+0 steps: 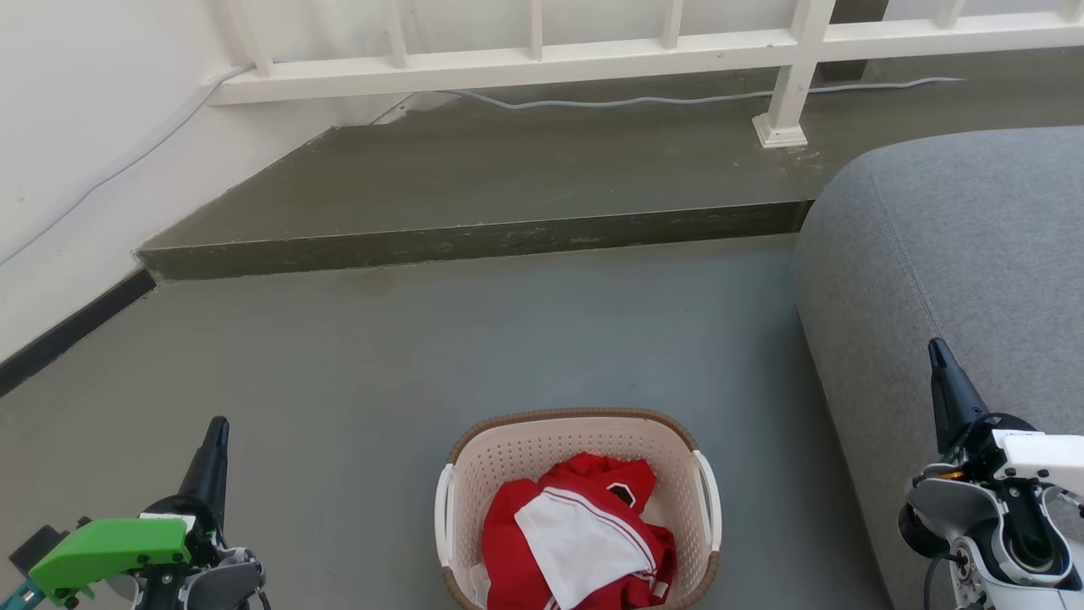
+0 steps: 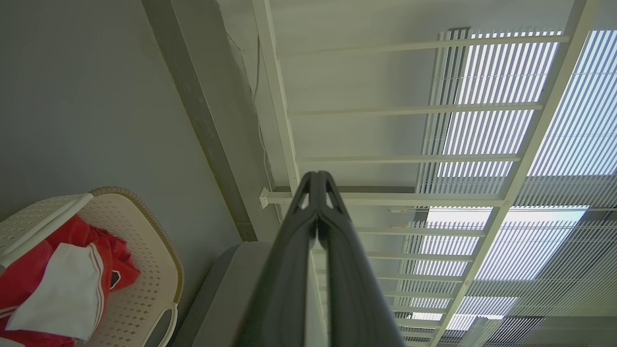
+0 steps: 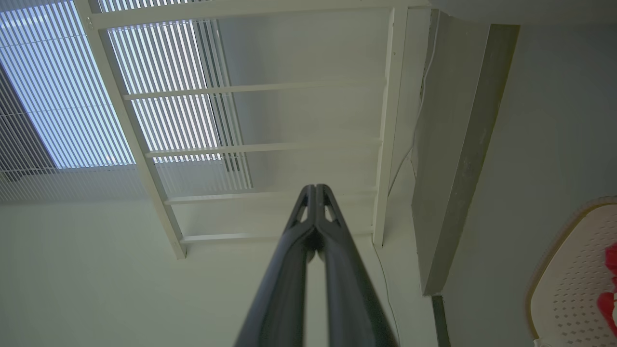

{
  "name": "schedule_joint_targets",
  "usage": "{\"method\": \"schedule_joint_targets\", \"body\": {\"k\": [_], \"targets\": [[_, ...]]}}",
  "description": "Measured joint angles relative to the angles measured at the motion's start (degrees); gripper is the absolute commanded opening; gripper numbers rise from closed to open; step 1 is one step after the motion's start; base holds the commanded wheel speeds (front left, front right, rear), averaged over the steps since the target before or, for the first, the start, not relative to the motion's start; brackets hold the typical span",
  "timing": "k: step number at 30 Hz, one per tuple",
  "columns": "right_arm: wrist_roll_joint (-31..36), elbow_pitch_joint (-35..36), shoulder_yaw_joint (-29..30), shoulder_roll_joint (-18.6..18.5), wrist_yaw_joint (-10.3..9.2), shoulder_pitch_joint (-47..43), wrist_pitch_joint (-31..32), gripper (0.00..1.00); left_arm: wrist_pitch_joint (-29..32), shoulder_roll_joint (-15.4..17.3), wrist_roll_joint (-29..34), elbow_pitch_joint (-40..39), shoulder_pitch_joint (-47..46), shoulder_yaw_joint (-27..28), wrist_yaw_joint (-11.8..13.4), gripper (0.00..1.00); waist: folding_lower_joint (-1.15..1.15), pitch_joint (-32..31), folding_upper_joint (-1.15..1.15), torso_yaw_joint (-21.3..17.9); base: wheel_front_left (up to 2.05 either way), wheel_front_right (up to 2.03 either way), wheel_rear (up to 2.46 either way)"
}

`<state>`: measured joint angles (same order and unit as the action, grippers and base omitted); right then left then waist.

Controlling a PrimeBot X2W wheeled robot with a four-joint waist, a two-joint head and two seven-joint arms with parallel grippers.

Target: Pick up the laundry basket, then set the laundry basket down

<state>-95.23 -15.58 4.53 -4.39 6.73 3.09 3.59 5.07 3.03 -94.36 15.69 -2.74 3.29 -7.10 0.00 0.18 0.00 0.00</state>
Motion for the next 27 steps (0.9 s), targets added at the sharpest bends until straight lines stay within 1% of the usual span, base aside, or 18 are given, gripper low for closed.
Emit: {"method": "schedule_joint_targets", "body": {"k": [27], "targets": [[0.01,0.00,0.10,0.19,0.00,0.00,0.05,0.00,0.00,-0.08,0.00,0.00,-0.01,0.05,0.00,0.00,0.00,0.00,0.00,0.00,0.00,0.00,0.00]]}}
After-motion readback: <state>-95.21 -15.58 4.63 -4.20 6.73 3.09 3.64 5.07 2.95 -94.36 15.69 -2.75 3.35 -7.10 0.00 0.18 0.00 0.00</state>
